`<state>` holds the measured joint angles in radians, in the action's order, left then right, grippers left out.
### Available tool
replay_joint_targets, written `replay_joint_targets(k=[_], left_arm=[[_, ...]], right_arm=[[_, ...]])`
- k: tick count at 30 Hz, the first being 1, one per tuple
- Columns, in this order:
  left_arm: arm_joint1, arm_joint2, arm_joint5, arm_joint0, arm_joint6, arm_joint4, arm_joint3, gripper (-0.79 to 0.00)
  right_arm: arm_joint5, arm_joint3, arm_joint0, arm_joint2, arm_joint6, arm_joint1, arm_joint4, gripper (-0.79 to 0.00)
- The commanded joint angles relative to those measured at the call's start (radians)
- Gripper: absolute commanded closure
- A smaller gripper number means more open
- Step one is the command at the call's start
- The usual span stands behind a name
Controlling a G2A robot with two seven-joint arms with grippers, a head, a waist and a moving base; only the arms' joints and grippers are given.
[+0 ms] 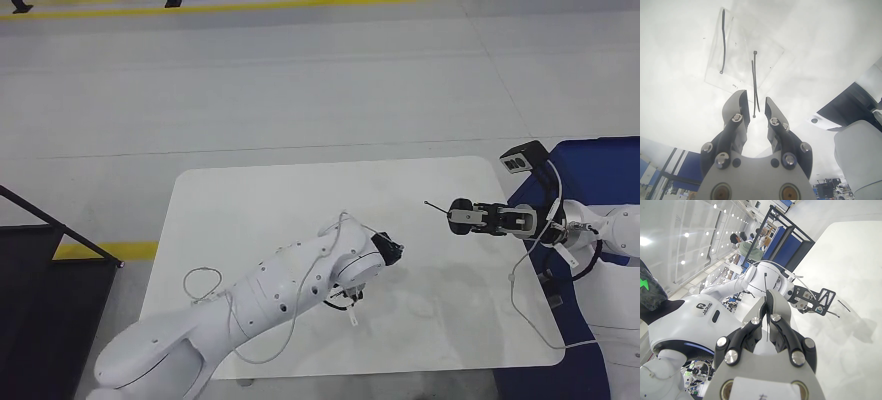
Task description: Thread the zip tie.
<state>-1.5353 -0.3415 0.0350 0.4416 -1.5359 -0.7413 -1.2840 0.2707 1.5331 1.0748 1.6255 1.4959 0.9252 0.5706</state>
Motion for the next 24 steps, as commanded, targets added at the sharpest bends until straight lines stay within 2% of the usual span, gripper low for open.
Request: replay_joint_targets(k=[1,8,12,18,24], left_arm=[[0.008,0.008,-0.013,-0.013,0.000,0.016,-0.019,-0.154],[0.035,0.006,-0.063,-0.026,0.000,0.023,-0.074,-0.166],[0.038,0.001,-0.077,-0.014,0.006,0.001,-0.088,-0.160],[0.015,0.016,-0.051,-0.004,0.040,-0.007,-0.020,-0.154],[-0.026,0.048,-0.061,-0.012,0.059,-0.045,0.059,-0.154]], right_arm=[[0.000,0.000,0.000,0.000,0.000,0.000,0.000,0.000],[0.000,0.000,0.000,0.000,0.000,0.000,0.000,0.000],[0.000,0.000,0.000,0.000,0.000,0.000,0.000,0.000],[0.000,0.000,0.000,0.000,0.000,0.000,0.000,0.000],[0.000,0.000,0.000,0.000,0.000,0.000,0.000,0.000]])
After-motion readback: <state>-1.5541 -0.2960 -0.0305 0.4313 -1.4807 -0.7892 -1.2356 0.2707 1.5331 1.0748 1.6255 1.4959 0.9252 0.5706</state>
